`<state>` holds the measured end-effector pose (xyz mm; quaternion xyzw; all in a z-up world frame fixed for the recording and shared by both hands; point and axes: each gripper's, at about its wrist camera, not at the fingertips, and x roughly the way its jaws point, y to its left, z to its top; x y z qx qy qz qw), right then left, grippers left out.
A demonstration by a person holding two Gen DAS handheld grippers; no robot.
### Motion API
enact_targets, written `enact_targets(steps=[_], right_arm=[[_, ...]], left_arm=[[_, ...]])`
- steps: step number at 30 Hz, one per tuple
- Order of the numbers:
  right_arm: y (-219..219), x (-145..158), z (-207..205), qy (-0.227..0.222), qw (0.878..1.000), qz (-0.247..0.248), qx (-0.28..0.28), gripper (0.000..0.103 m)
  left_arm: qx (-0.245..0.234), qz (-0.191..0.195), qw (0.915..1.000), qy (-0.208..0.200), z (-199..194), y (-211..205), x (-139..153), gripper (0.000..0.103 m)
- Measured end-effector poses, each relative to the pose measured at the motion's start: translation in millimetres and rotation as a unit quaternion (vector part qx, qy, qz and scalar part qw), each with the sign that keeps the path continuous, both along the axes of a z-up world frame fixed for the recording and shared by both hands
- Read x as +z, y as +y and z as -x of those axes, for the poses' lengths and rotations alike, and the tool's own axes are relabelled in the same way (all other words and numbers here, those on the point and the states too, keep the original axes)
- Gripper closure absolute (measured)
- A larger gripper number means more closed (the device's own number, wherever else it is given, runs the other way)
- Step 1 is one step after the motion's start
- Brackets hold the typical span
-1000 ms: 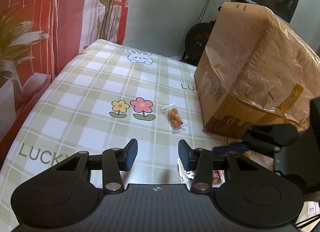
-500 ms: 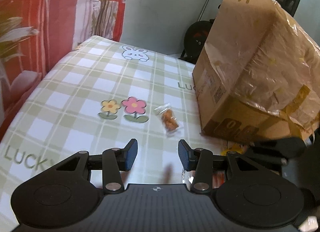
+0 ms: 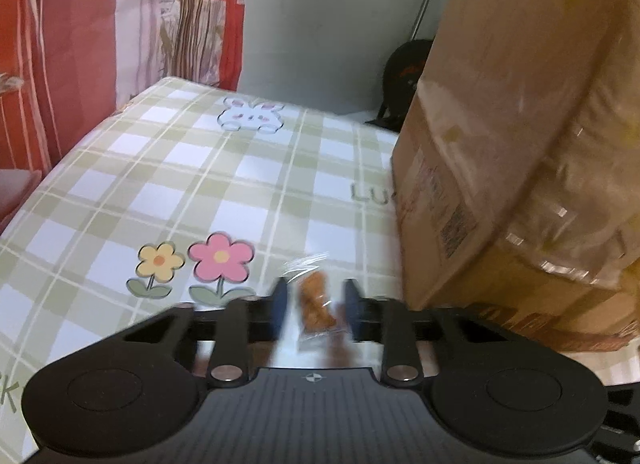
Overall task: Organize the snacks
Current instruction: 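Grasp the brown jerky packet with the right gripper, then lift the jerky packet over the paper bag and open the right gripper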
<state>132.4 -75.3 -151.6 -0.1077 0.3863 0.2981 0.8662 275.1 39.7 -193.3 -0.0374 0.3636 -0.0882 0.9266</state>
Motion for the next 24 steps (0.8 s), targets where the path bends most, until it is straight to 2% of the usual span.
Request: enact_targets(steps=[7, 15, 19, 24], right_arm=[[-7, 0, 1, 0.003, 1.000, -0.014, -0.006, 0.056], [-4, 1, 8, 0.006, 1.000, -0.028, -0.007, 0.056], [-6, 15, 17, -0.014, 0.999, -0.040, -0.008, 0.056], [-11, 51, 24, -0.072, 0.996, -0.052, -0.009, 0.056]], left_arm=[[-0.012, -0.017, 0.9998, 0.006, 27, 12, 2, 0.084], [0.003, -0.030, 0.9994, 0.018, 60, 29, 8, 0.084], [0.011, -0.025, 0.9996, 0.008, 78, 35, 23, 0.084], [0.002, -0.025, 0.9989, -0.039, 99, 31, 64, 0.084]])
